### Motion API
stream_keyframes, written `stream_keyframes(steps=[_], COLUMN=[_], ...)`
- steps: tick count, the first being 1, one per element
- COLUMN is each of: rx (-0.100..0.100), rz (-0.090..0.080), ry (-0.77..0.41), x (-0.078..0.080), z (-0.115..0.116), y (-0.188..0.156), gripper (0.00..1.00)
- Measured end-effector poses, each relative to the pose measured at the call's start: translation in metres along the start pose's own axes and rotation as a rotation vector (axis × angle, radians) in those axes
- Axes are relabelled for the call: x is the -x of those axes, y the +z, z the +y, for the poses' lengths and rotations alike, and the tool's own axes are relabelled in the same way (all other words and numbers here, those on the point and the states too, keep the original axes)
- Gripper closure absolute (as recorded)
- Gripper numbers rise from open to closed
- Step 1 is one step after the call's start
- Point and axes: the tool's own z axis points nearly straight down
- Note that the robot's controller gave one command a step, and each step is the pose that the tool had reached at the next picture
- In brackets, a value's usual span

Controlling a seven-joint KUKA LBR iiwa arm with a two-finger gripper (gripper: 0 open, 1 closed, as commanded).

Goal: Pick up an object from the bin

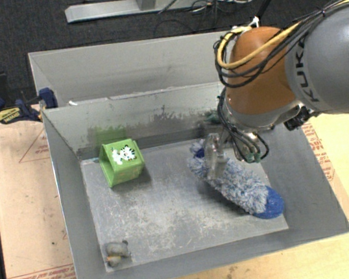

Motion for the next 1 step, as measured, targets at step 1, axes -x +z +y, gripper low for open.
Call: stream_keyframes(steps=[1], rx=[0.002], rz=[-0.011], ry=[-0.002], x=[0.0022], z=[0.0015], y=[-0.0407], gripper=[1.00])
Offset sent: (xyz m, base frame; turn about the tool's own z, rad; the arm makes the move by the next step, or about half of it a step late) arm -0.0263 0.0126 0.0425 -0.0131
